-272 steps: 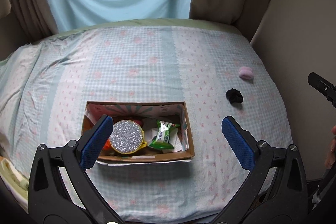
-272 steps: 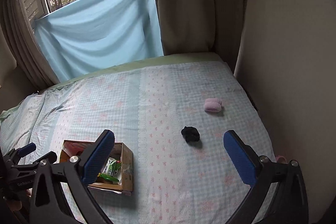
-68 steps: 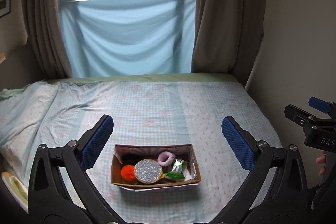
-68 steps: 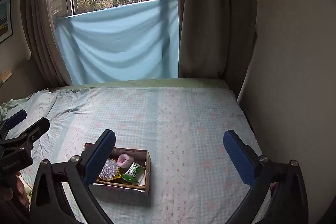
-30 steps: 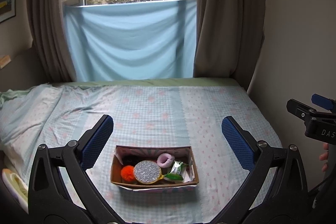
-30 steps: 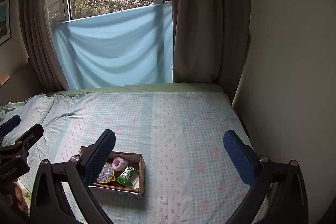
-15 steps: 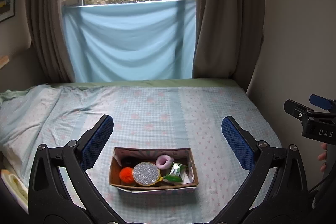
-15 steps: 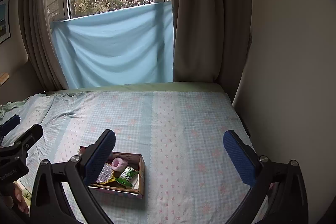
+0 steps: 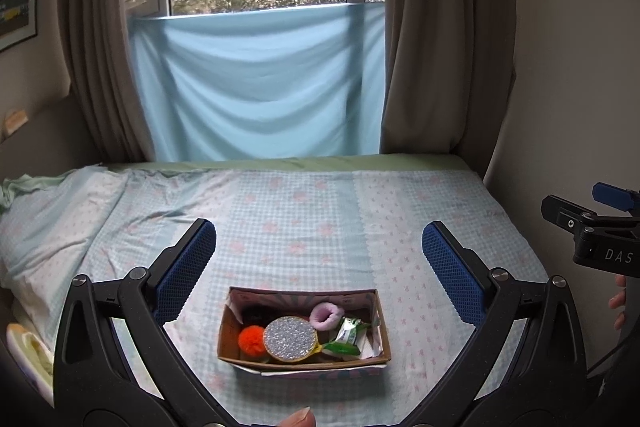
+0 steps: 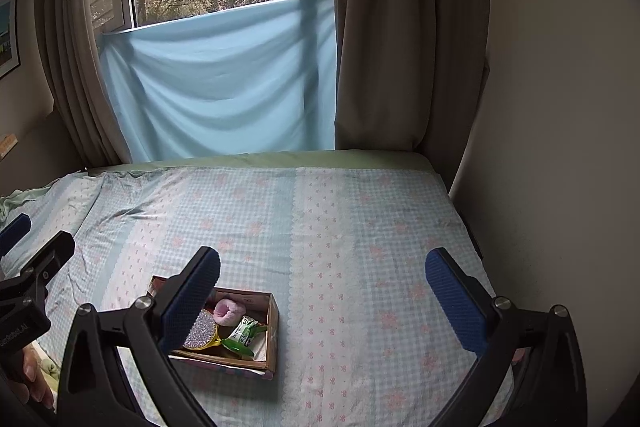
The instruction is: Organize soft objects
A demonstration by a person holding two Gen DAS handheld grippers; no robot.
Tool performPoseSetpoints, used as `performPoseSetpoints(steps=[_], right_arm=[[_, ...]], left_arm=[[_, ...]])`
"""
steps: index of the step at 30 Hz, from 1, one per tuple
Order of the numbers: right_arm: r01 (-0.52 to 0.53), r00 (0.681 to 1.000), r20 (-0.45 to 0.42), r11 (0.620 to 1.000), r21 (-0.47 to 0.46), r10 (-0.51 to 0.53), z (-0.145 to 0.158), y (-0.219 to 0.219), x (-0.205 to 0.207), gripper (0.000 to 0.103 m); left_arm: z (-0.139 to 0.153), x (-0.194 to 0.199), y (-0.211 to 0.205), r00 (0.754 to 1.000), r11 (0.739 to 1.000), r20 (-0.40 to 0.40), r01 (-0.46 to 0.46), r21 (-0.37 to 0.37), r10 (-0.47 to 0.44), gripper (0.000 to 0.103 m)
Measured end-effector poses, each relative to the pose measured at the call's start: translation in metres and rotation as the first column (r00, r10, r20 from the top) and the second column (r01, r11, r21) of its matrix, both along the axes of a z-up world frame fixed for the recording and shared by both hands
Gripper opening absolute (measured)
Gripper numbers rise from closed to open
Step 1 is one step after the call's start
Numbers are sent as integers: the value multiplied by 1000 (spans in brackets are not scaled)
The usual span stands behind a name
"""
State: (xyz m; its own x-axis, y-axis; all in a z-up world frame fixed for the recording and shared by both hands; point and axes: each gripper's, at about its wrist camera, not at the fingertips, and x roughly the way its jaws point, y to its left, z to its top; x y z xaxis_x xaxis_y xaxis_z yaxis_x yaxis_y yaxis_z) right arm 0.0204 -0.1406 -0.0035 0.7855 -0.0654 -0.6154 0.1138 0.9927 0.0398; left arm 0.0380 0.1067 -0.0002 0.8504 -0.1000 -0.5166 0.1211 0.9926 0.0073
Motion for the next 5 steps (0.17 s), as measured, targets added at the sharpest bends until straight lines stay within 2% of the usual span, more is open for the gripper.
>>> performPoseSetpoints(steps=[5], right_arm=[[-9, 999, -31, 1000, 17, 9, -10, -4, 14, 102]], left_arm=[[-3, 14, -7, 1000, 1000, -13, -20, 22, 20, 103]])
